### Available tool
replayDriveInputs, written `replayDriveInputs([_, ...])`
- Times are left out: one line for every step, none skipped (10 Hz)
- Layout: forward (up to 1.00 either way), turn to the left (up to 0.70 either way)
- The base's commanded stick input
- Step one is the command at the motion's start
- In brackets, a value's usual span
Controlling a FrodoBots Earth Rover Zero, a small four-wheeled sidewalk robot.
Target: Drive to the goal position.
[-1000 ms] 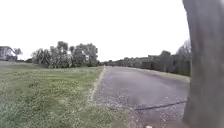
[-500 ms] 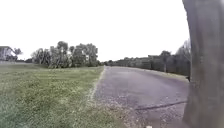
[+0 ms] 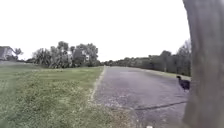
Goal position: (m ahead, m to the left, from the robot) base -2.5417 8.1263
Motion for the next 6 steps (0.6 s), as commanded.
replayDriveInputs([-0.5,0.0])
replayDriveInputs([-0.19,0.04])
replayDriveInputs([-0.02,0.22])
replayDriveInputs([0.0,0.23])
replayDriveInputs([0.0,0.24])
replayDriveInputs([0.0,0.25])
